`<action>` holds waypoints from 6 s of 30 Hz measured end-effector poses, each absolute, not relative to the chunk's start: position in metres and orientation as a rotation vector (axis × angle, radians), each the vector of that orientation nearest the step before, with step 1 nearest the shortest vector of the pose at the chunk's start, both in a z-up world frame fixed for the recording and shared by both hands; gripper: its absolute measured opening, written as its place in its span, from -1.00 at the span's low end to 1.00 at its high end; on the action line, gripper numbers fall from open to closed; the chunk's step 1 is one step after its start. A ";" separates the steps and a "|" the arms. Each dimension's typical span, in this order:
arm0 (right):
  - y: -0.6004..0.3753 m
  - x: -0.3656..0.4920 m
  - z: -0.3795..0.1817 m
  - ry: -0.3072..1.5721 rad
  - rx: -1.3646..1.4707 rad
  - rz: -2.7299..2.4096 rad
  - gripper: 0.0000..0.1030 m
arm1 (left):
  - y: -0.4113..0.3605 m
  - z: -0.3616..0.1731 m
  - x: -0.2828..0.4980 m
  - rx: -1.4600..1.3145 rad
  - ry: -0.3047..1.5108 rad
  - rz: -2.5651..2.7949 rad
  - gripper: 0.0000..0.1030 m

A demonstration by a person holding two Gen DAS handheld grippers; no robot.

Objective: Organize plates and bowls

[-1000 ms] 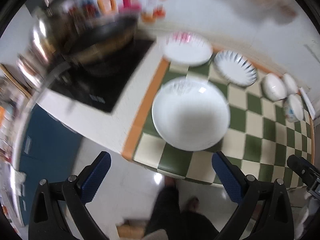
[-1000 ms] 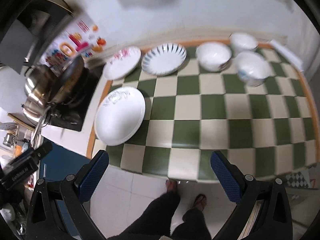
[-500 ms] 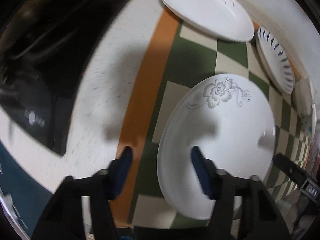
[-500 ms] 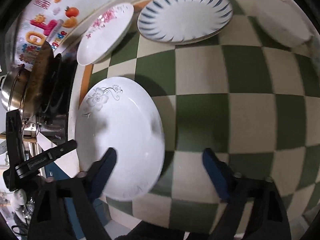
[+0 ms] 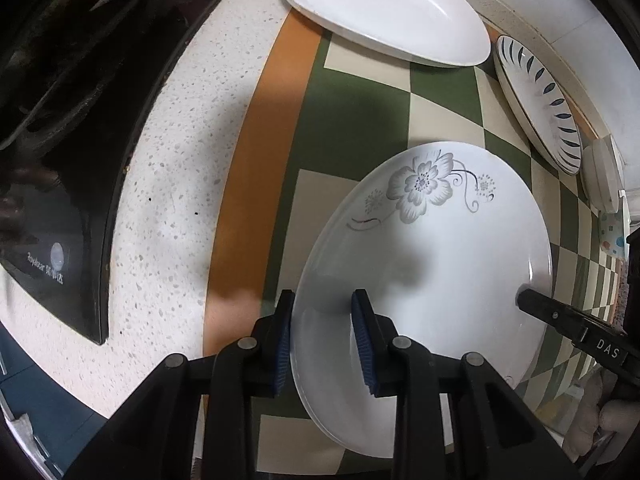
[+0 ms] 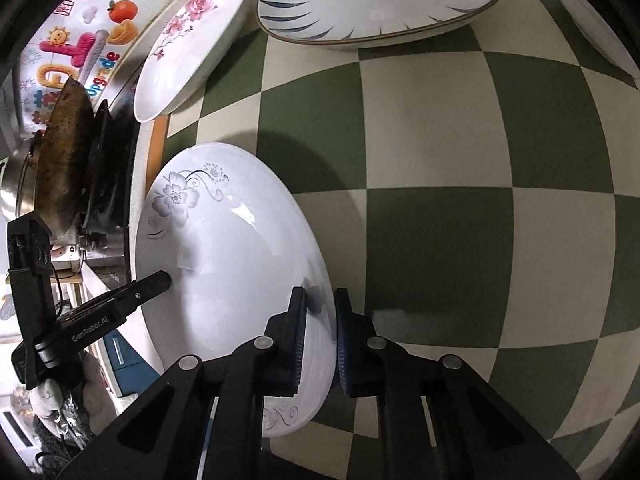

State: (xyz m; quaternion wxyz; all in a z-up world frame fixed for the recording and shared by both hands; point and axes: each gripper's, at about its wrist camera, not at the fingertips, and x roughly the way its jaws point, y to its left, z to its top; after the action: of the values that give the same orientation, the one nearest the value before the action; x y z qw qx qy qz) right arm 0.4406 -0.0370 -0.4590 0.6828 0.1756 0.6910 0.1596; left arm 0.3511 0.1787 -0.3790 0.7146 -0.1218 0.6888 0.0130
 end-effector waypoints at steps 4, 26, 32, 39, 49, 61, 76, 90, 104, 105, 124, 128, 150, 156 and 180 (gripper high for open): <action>-0.045 0.439 -0.453 1.543 0.388 0.382 -0.72 | 0.161 -0.360 0.343 -0.262 1.499 0.046 -0.51; -0.221 0.418 -0.410 1.447 0.430 0.296 -0.72 | 0.032 -0.349 0.350 -0.172 1.493 -0.119 -0.50; -0.245 0.411 -0.428 1.464 0.453 0.262 -0.72 | 0.020 -0.356 0.348 -0.149 1.515 -0.121 -0.51; -0.252 0.407 -0.441 1.477 0.460 0.263 -0.72 | 0.017 -0.365 0.355 -0.135 1.539 -0.100 -0.50; -0.244 0.411 -0.453 1.520 0.454 0.287 -0.72 | 0.028 -0.363 0.363 -0.162 1.561 -0.055 -0.50; -0.192 0.454 -0.340 1.364 0.424 0.353 -0.19 | 0.184 -0.282 0.422 -0.396 1.285 0.258 -0.30; 0.041 0.711 -0.397 1.354 0.196 0.465 -0.18 | 0.267 -0.367 0.519 -0.457 1.368 0.332 -0.30; 0.071 0.764 -0.454 1.406 0.143 0.510 -0.69 | 0.268 -0.388 0.523 -0.500 1.307 0.278 -0.53; 0.039 0.712 -0.407 1.313 0.167 0.532 -0.84 | 0.261 -0.356 0.493 -0.480 1.257 0.204 -0.53; 0.033 0.706 -0.401 1.305 0.171 0.533 -0.84 | 0.260 -0.350 0.490 -0.476 1.253 0.196 -0.53; -0.139 0.520 -0.325 1.218 0.368 0.434 -0.84 | 0.133 -0.270 0.407 -0.266 1.230 -0.072 -0.53; -0.174 0.478 -0.337 1.239 0.401 0.399 -0.84 | 0.105 -0.280 0.394 -0.220 1.267 -0.111 -0.53; -0.258 0.379 -0.429 1.390 0.518 0.292 -0.85 | 0.013 -0.368 0.358 -0.022 1.461 -0.121 -0.52; -0.256 0.383 -0.430 1.404 0.491 0.285 -0.85 | 0.006 -0.378 0.361 0.012 1.481 -0.100 -0.53; -0.263 0.422 -0.373 1.448 0.480 0.225 -0.64 | 0.030 -0.326 0.415 -0.097 1.456 -0.060 -0.50</action>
State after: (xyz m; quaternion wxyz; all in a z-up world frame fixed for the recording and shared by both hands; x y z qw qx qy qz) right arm 0.4224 -0.2631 -0.3732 0.7173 0.2171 0.6542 0.1015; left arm 0.4155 0.0302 -0.3258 0.7450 -0.0443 0.6650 -0.0275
